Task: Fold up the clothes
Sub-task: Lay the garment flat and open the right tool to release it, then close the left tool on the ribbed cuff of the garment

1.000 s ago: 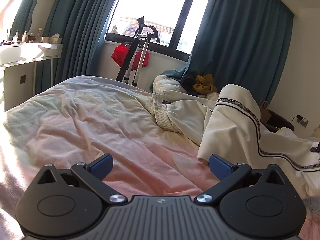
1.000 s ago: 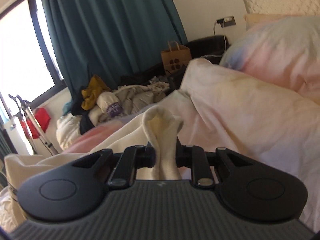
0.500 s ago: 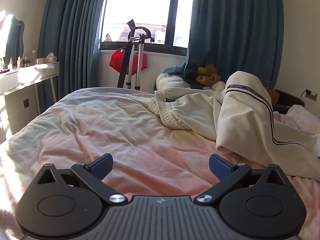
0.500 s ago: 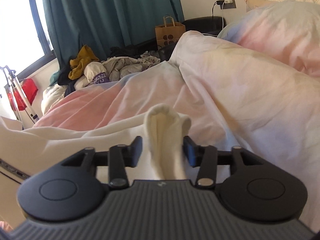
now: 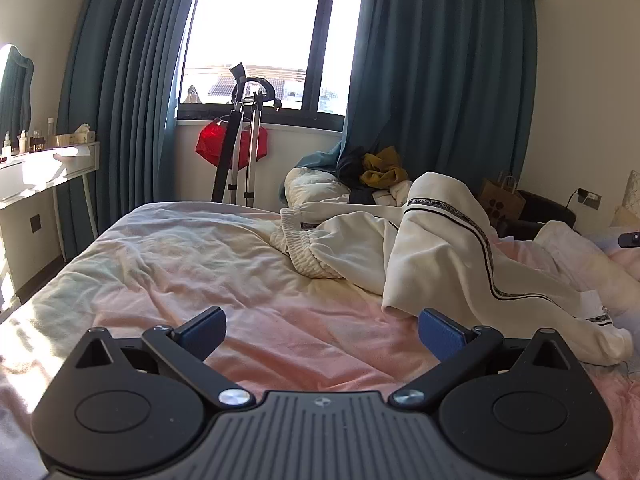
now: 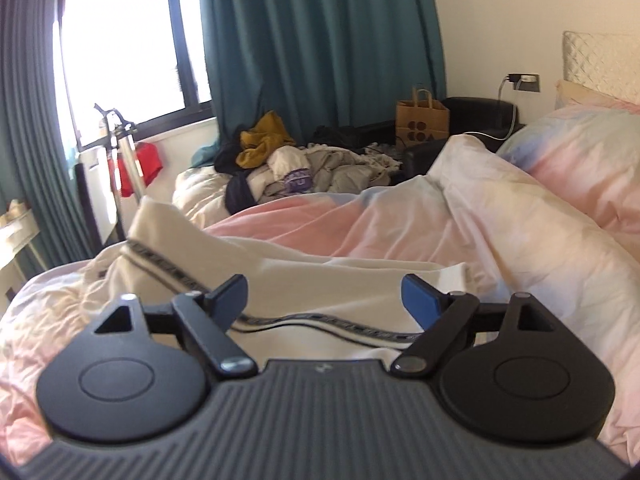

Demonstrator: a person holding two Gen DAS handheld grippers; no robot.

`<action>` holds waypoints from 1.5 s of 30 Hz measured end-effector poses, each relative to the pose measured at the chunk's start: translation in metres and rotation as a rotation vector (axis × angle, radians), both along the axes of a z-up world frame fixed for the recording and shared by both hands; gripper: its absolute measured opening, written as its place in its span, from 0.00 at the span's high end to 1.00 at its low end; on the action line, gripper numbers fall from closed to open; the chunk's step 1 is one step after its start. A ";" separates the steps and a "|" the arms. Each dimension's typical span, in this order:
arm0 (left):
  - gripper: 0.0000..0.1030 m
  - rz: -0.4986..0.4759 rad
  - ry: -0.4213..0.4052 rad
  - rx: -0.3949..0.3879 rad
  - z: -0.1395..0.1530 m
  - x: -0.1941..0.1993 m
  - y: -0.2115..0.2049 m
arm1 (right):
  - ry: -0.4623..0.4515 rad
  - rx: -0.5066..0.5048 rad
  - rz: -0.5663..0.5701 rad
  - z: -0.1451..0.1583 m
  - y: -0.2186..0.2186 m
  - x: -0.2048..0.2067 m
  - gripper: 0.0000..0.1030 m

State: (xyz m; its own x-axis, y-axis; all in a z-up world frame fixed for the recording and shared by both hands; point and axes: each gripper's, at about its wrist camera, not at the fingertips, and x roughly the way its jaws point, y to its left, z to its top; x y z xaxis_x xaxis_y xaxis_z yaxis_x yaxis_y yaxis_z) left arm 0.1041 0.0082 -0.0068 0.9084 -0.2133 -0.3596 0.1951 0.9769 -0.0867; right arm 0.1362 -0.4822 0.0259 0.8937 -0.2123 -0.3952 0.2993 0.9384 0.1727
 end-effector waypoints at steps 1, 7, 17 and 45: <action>0.00 -0.001 -0.006 0.002 0.002 -0.005 0.002 | 0.000 -0.004 0.020 0.003 0.014 -0.004 0.17; 0.00 -0.028 -0.017 -0.030 0.010 -0.019 0.011 | -0.021 -0.037 0.147 0.011 0.094 -0.027 0.17; 0.00 -0.044 -0.023 -0.030 0.012 -0.027 0.014 | -0.043 -0.036 0.221 -0.023 0.169 -0.041 0.17; 0.14 0.057 0.391 -0.694 -0.100 0.313 -0.049 | 0.075 0.114 0.005 -0.110 0.121 0.009 0.17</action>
